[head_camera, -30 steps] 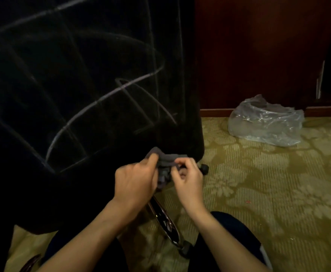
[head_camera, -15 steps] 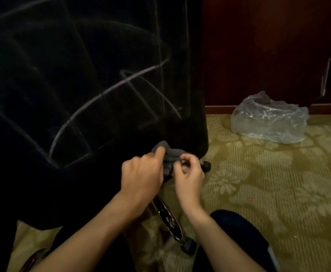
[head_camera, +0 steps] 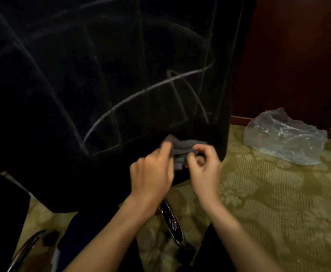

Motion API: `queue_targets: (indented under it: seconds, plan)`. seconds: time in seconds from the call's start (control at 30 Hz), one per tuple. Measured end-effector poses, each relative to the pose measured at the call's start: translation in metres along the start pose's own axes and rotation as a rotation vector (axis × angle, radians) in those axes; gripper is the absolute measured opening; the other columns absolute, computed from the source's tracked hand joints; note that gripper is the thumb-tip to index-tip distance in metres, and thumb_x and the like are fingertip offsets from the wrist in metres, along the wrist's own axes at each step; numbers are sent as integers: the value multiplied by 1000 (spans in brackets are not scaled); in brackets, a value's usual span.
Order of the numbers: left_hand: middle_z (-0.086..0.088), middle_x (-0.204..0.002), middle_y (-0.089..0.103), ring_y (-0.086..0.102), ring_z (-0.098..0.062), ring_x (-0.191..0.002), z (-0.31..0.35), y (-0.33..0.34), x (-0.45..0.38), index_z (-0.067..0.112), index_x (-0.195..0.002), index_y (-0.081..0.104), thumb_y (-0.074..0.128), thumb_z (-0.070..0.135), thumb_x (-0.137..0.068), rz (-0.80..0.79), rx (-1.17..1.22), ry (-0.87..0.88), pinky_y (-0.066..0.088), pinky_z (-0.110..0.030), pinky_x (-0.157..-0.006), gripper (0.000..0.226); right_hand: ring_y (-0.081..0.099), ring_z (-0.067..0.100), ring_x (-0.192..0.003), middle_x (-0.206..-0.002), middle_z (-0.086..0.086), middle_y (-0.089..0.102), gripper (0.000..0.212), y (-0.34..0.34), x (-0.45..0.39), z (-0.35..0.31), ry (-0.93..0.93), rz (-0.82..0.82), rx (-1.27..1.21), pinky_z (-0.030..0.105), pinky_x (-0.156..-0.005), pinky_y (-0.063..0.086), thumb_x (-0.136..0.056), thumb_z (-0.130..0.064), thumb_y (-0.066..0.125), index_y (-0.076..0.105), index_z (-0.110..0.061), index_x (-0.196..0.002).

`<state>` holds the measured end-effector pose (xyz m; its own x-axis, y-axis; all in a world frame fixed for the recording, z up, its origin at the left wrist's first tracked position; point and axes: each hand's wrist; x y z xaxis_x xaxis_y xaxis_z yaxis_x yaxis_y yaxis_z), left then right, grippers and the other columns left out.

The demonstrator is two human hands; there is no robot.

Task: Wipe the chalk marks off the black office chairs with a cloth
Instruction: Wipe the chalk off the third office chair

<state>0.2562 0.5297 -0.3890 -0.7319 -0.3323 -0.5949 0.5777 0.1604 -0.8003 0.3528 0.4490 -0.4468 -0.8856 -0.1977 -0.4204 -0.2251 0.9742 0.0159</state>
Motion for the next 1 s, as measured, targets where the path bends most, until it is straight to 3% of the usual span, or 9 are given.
queue_targets:
  seconds: [0.13,0.33,0.5,0.63,0.73,0.83,0.9,1.0]
  plan:
    - [-1,-77,71,66,-23,-54,-48,-16,37,17,-106,61,65,22,-86,113,45,-130,41,-26,-45,21,61,6,-72,-96,-1,58,13,32,25,-22,-130,-162,55,11,-60,46,-88,-1,69,67,-10,-98]
    - [-3,-89,73,69,-19,-69,-81,-67,16,14,-112,61,63,19,-90,517,174,-236,51,-27,-60,23,52,-1,-72,-95,6,61,13,73,3,-103,-545,-125,47,2,-66,40,-85,-1,70,69,0,-98]
    - [-3,-81,71,67,-19,-62,-92,-38,45,18,-113,54,55,24,-90,454,143,-301,36,-13,-62,23,57,5,-74,-94,7,60,11,82,25,-71,-615,-164,139,1,-69,41,-89,-8,65,67,-1,-97]
    - [2,-79,71,66,-11,-62,-102,-29,71,25,-110,52,53,27,-90,357,180,-326,38,-12,-62,20,58,8,-68,-93,3,58,13,84,47,-51,-604,-264,224,19,-54,51,-91,-16,61,65,-5,-95]
    - [2,-84,69,66,-11,-67,-110,-50,50,25,-111,53,52,29,-90,484,233,-365,44,-17,-61,21,62,14,-64,-93,6,63,12,98,34,-88,-689,-214,205,28,-50,53,-90,-15,63,69,-5,-95]
    - [8,-91,62,58,0,-78,-116,-82,19,16,-112,58,56,23,-92,666,282,-361,42,-9,-68,22,63,17,-63,-94,8,65,11,111,15,-141,-801,-160,173,25,-48,50,-89,-11,66,70,-3,-96]
    - [10,-91,60,56,3,-79,-121,-92,11,11,-112,59,57,21,-93,689,265,-362,41,-8,-68,21,62,16,-61,-94,9,64,11,117,10,-159,-842,-159,200,23,-46,48,-89,-11,67,70,-2,-96]
    - [4,-93,65,62,-5,-80,-128,-73,29,19,-115,53,51,28,-92,617,307,-380,45,-17,-69,24,62,17,-61,-95,8,63,13,116,23,-134,-881,-209,316,26,-46,50,-91,-14,66,70,-5,-99]
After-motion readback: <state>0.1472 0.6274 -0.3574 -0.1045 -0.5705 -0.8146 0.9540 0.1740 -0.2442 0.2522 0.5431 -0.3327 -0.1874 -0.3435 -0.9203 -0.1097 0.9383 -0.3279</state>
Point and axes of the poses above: each hand's wrist, its own x-axis away from the middle knuckle, its own y-axis out of the palm, z = x × y
